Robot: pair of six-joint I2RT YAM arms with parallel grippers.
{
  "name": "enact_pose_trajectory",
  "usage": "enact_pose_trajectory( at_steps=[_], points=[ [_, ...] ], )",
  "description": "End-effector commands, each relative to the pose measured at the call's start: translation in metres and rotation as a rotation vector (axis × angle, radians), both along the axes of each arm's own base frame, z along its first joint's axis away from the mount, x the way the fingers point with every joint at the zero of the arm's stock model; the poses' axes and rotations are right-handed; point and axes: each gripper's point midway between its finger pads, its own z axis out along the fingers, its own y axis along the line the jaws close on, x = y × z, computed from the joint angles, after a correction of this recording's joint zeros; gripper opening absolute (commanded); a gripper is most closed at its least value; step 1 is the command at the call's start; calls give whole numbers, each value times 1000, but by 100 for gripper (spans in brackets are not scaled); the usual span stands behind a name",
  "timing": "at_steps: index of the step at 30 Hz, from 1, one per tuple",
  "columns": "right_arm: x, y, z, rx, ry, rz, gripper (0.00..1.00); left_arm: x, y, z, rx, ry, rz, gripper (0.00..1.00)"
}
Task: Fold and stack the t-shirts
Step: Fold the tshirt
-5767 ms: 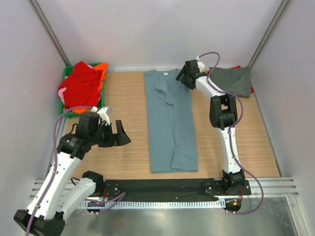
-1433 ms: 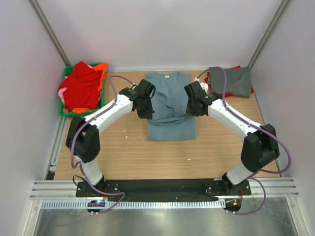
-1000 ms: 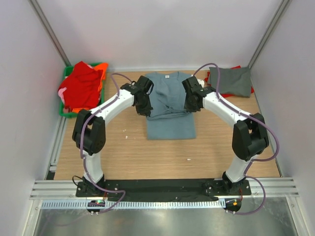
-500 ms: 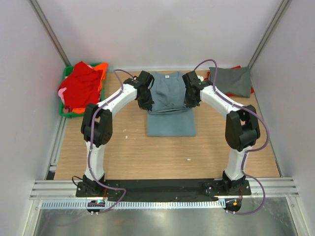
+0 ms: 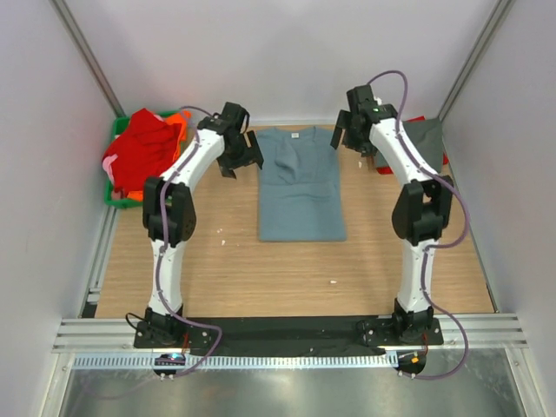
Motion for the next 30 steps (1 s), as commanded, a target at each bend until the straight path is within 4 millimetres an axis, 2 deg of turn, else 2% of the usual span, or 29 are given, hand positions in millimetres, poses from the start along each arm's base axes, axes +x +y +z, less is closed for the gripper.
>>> enact_pose_trajectory(
  at_steps=[1, 2, 3, 4, 5, 6, 7, 9, 10, 12, 13, 14, 15, 16, 18, 19, 23, 25, 26, 30],
  points=[
    [-46, 0, 24, 23, -8, 46, 86, -9, 9, 80, -20, -153, -28, 87],
    [-58, 2, 41, 61, -50, 49, 87, -18, 11, 76, -21, -140, -35, 88],
    [-68, 8, 34, 100, -39, 68, 87, -21, 8, 78, -32, -153, -43, 88],
    [-82, 10, 9, 118, 2, 79, 87, -34, 9, 78, -34, -143, -50, 89],
    [-93, 11, 14, 144, -15, 87, 87, -43, 4, 76, -38, -136, -66, 89],
    [-104, 20, 7, 192, 10, 106, 87, -47, 0, 74, -44, -142, -77, 89],
    [-119, 20, -14, 204, 53, 112, 87, -64, -1, 67, -44, -119, -89, 88],
    [-137, 26, -19, 255, 64, 136, 87, -80, -15, 61, -60, -124, -117, 88],
    [-151, 25, -38, 262, 97, 138, 87, -98, -15, 48, -55, -94, -125, 88],
    [-166, 25, -44, 281, 103, 145, 87, -114, -29, 40, -90, -94, -138, 88],
    [-178, 23, -58, 285, 134, 140, 87, -131, -26, 18, -81, -44, -135, 88],
    [-183, 24, -62, 292, 142, 142, 87, -140, -32, 20, -119, -47, -143, 87],
    [-187, 23, -65, 296, 140, 143, 87, -140, -36, 18, -154, -60, -125, 87],
    [-198, 22, -75, 302, 169, 140, 88, -154, -32, 1, -153, -23, -117, 87],
    [-203, 23, -82, 315, 173, 141, 86, -161, -38, -3, -187, -29, -116, 86],
    [-210, 22, -90, 316, 193, 139, 86, -170, -38, -13, -182, -7, -123, 86],
    [-219, 20, -105, 314, 219, 132, 81, -182, -42, -28, -173, 18, -135, 86],
    [-221, 20, -111, 317, 227, 132, 78, -189, -40, -38, -158, 40, -130, 86],
    [-223, 21, -114, 320, 235, 133, 72, -192, -39, -40, -155, 47, -123, 85],
    [-226, 19, -122, 313, 244, 132, 68, -200, -34, -50, -146, 48, -109, 84]
  ],
)
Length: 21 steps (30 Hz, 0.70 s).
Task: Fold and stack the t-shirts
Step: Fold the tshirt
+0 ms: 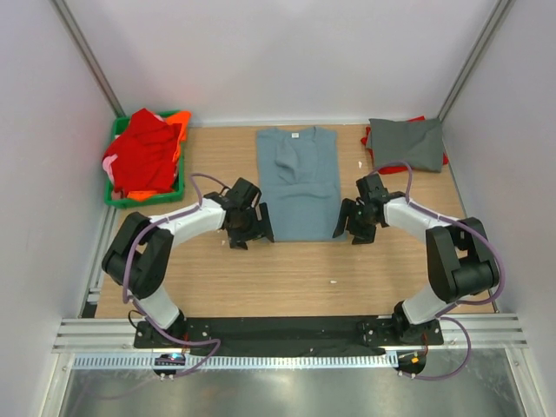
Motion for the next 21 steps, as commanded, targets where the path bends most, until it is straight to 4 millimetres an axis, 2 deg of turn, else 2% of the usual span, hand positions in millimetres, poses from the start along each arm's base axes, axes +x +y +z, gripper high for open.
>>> enact_pose_trajectory(
  at_steps=[1, 2, 6, 10, 21],
  points=[
    [7, 4, 0, 22, -39, 2, 66, 3, -5, 7, -48, -55, 22, 84],
    [6, 4, -1, 24, -37, 6, 59, 4, -5, 5, -50, -57, 27, 82],
    [2, 3, -9, 15, -21, 8, 50, 5, -5, -4, -41, -50, 42, 75],
    [0, 1, -13, 6, -13, 5, 50, 7, -3, -11, -26, -57, 64, 69],
    [0, 1, -21, 8, -3, 7, 48, 22, -9, -15, -24, -88, 70, 61]
  ],
)
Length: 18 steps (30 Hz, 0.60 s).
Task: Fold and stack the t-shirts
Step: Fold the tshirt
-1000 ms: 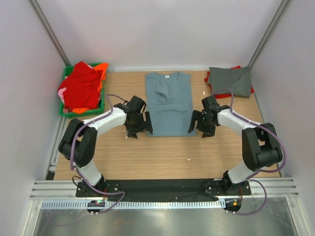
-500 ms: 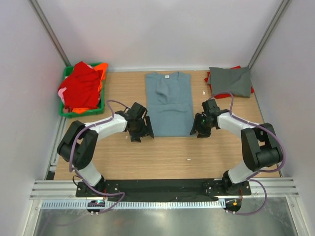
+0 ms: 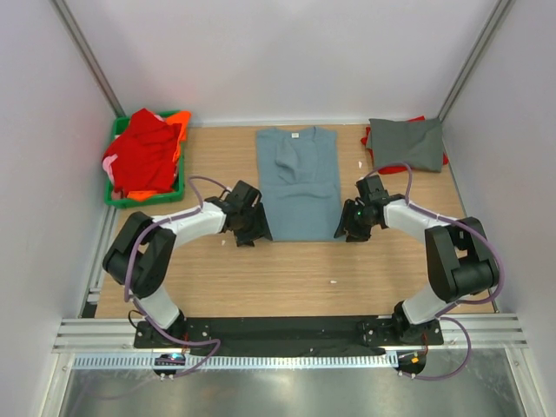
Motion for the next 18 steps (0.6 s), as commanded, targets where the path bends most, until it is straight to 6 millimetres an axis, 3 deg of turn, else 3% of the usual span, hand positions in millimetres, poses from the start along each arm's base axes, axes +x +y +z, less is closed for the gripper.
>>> enact_pose_trajectory(
  at_steps=[1, 5, 8, 10, 12, 13, 14, 16, 18],
  points=[
    [-5, -4, -16, -24, 29, 2, 47, 14, -4, -6, 11, -36, 18, 59],
    [-5, -4, -18, -27, 30, 5, 47, 16, -3, -12, 23, -37, 21, 47],
    [-5, -4, -19, -26, 32, 6, 46, 19, -3, -13, 23, -50, 23, 44],
    [-5, -3, -21, -25, 37, 7, 44, 19, -3, -14, 25, -49, 21, 33],
    [-5, -2, -22, -19, 37, 11, 37, 20, -4, -16, 22, -49, 19, 20],
    [-6, -2, -22, -16, 41, 13, 26, 21, -5, -16, 17, -53, 18, 8],
    [-7, -1, -23, -13, 42, 13, 18, 20, -7, -17, 12, -49, 15, 3],
    [-8, 0, -23, -5, 38, 15, 1, 20, -9, -17, 6, -51, 12, 0],
    [-11, 0, -22, 2, 39, 13, 1, 16, -13, -11, -1, -61, -5, 0]
  ],
)
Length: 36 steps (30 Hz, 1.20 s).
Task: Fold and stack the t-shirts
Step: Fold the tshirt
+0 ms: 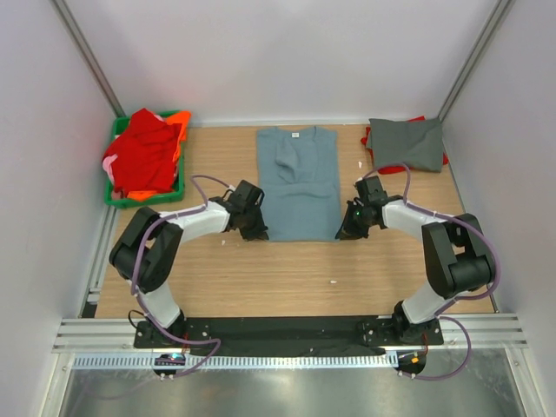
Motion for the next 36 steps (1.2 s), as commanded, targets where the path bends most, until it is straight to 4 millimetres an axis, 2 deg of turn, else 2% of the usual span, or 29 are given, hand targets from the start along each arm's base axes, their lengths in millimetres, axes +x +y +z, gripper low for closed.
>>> enact_pose_trajectory(
  at_steps=[1, 4, 5, 8, 9, 11, 12, 13, 14, 15, 16, 17, 18, 20, 22, 23, 26, 27, 30, 32, 34, 35, 36],
  points=[
    [-17, -8, -16, -34, 48, 1, 1, -1, -3, -1, 17, -31, -20, 0],
    [-23, -8, -8, -30, 39, -2, 1, -9, -7, 12, 4, -51, -26, 0],
    [-23, -8, 0, -24, 15, -2, 1, -15, -7, 15, 6, -44, -20, 0],
    [-38, -10, 8, -18, 17, -9, 1, -34, -10, 27, -2, -46, -32, 0],
    [-48, -10, 14, -10, 11, -12, 1, -46, -12, 24, 5, -39, -52, 0],
    [-63, -9, 20, 1, 17, -6, 1, -60, -13, 34, -12, -44, -50, 0],
    [-71, -11, 26, 7, -3, -16, 1, -74, -13, 31, -9, -31, -65, 0],
    [-79, -10, 29, 12, -6, -12, 1, -82, -13, 39, -27, -40, -68, 0],
    [-88, -7, 31, 19, -7, -8, 1, -89, -7, 36, -7, -47, -57, 0],
    [-97, -2, 33, 31, -14, 4, 1, -101, -11, 39, -17, -43, -60, 0],
    [-106, 10, 45, 64, -27, 3, 1, -111, -8, 41, -10, -36, -65, 0],
    [-113, 15, 50, 87, -27, 9, 1, -117, -6, 50, -23, -64, -60, 0],
    [-118, 19, 54, 101, -28, 8, 1, -128, -9, 53, -29, -63, -70, 0],
    [-125, 22, 68, 117, -56, -13, 1, -142, -1, 65, -38, -68, -65, 0],
    [-133, 17, 82, 129, -87, -35, 1, -154, 8, 70, -31, -58, -57, 0],
    [-137, 12, 83, 115, -79, -63, 1, -157, 11, 79, -54, -76, -57, 0],
    [-137, 5, 97, 118, -127, -94, 1, -161, 27, 86, -27, -102, -47, 0],
    [-135, 5, 100, 123, -135, -96, 1, -159, 37, 89, -4, -125, -32, 0],
    [-132, 9, 104, 121, -128, -80, 1, -158, 45, 101, 12, -154, -29, 0],
    [-126, 11, 107, 110, -131, -74, 1, -152, 47, 113, 20, -195, -28, 0],
    [-113, 11, 122, 96, -175, -81, 1, -147, 53, 116, 66, -210, -26, 0],
    [-105, 13, 136, 101, -210, -84, 1, -140, 53, 127, 76, -240, -27, 0],
    [-99, 12, 135, 66, -210, -84, 1, -137, 55, 131, 94, -248, -28, 0]
  ],
)
